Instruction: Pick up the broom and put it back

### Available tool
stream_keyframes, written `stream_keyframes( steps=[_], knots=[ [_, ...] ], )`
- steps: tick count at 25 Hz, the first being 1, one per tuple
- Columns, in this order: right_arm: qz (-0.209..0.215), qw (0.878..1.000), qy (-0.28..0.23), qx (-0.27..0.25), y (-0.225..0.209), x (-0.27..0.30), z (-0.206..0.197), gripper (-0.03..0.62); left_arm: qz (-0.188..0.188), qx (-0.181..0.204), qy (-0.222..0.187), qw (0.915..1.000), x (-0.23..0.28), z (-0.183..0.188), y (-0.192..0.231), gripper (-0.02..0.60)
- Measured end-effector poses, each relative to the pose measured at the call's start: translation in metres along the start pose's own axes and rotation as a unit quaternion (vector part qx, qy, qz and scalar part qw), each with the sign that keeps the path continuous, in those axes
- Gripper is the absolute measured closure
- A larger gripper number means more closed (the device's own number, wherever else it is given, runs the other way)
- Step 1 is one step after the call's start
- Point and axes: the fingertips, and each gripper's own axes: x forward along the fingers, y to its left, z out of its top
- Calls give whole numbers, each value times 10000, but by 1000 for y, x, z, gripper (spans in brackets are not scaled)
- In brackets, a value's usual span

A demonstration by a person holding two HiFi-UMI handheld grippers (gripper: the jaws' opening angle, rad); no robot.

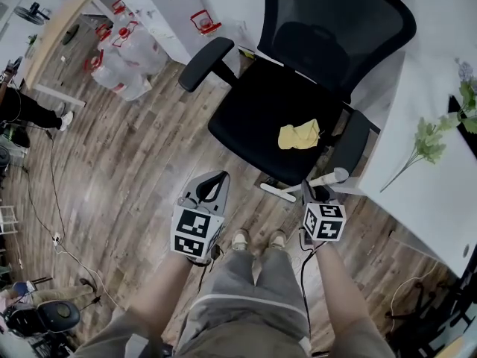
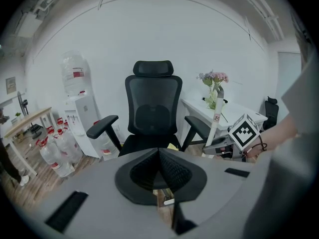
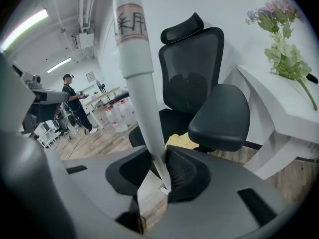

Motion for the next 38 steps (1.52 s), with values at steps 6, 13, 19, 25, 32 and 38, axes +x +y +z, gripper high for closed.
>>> stream_keyframes(
  steps=[6,13,19,25,32,38],
  knots=[
    [117,9985,137,-521,27,-36,-4,485,-95,128,-76,9998,-29,11,-7,565],
    [239,9956,-32,-900,69,-94,28,487,145,73,-280,9995,-81,33,5,565],
    [576,9925,-531,-934,114,-155,97,485,455,-4,-647,9969,-143,65,26,565],
    [948,9834,-1022,-1158,154,-207,156,487,689,60,-914,9934,-191,82,37,565],
    [1441,9701,-1225,-1523,205,-250,179,487,890,57,-1161,9892,-241,95,37,565],
    [1710,9589,-1383,-1791,233,-265,193,487,1070,52,-1326,9854,-276,100,34,565]
  ],
)
